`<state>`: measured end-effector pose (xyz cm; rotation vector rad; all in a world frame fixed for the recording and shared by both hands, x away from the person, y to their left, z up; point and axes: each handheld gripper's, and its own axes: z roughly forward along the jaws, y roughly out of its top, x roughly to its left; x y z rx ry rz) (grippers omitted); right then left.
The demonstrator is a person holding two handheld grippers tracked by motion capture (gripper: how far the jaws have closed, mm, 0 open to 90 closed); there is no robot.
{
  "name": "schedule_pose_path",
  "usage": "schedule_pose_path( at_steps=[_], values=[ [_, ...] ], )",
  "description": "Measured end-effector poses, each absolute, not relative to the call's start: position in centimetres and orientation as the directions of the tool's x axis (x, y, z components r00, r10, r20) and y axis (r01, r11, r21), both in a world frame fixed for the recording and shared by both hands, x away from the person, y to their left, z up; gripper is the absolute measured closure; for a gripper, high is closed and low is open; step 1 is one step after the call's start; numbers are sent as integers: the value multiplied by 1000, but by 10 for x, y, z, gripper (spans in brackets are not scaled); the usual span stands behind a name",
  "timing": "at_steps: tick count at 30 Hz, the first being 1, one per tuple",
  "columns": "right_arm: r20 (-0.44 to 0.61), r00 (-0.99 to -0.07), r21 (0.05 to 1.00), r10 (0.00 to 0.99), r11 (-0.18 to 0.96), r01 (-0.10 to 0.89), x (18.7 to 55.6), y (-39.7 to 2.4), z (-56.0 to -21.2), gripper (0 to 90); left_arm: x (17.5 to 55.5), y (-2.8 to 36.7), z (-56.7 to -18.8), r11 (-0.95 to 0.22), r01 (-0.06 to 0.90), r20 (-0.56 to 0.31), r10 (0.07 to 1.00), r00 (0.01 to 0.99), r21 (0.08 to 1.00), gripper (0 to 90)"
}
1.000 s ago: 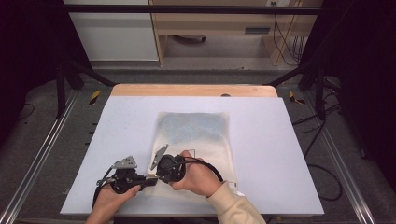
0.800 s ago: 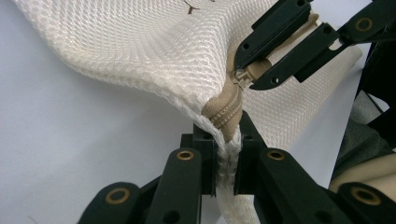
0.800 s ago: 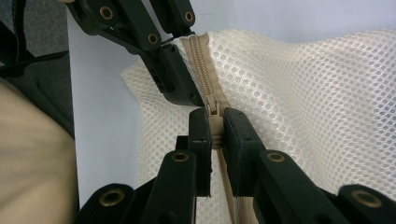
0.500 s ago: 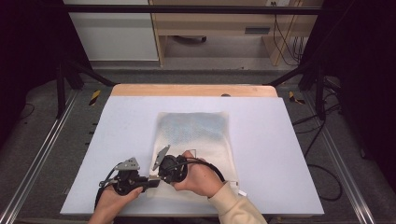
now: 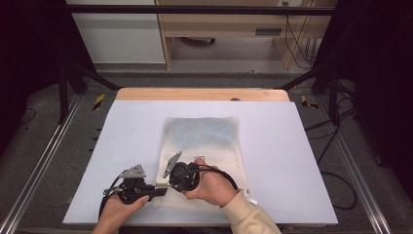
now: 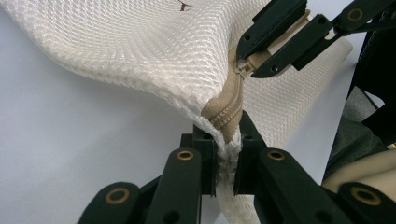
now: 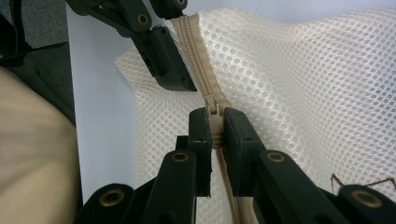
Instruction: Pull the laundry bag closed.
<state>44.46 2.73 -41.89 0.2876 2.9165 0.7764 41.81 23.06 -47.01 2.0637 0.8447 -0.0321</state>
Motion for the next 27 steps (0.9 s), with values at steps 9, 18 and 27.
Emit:
schedule_pose_path(
  at_steps=[9,18,27],
  values=[
    [-55,-972,503,229,848,171,444,22,-420,818,417,229,-471,-383,576,-322,551,770,722,823],
    [-50,-972,503,229,847,174,444,20,-420,818,417,228,-471,-386,575,-322,548,772,721,822],
    [-52,-974,505,220,847,164,444,18,-420,818,417,227,-471,-389,572,-322,543,776,722,821]
  ],
)
